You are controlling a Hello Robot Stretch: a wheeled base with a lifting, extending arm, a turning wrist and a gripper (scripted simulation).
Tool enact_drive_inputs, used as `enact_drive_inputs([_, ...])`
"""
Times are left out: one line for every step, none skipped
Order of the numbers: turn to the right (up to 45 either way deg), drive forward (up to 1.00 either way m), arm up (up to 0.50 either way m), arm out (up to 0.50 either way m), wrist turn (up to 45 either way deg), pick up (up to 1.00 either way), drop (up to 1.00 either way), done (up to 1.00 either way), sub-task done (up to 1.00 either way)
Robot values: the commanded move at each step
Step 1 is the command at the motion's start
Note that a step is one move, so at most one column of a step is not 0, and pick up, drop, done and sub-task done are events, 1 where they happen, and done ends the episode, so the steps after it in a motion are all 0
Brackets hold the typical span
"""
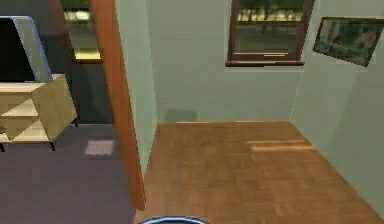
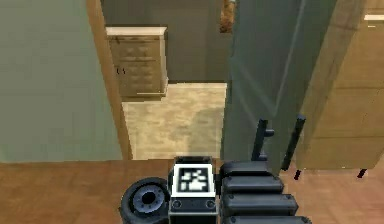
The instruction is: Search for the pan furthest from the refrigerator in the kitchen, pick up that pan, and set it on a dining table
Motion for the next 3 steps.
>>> enact_drive_inputs([-18.0, 0.0, 0.0, 0.0, 0.0, 0.0, 0.0, 0.0, 0.0])
enact_drive_inputs([-3.0, 0.0, 0.0, 0.0, 0.0, 0.0, 0.0, 0.0, 0.0])
enact_drive_inputs([0.0, 0.55, 0.0, 0.0, 0.0, 0.0, 0.0, 0.0, 0.0])
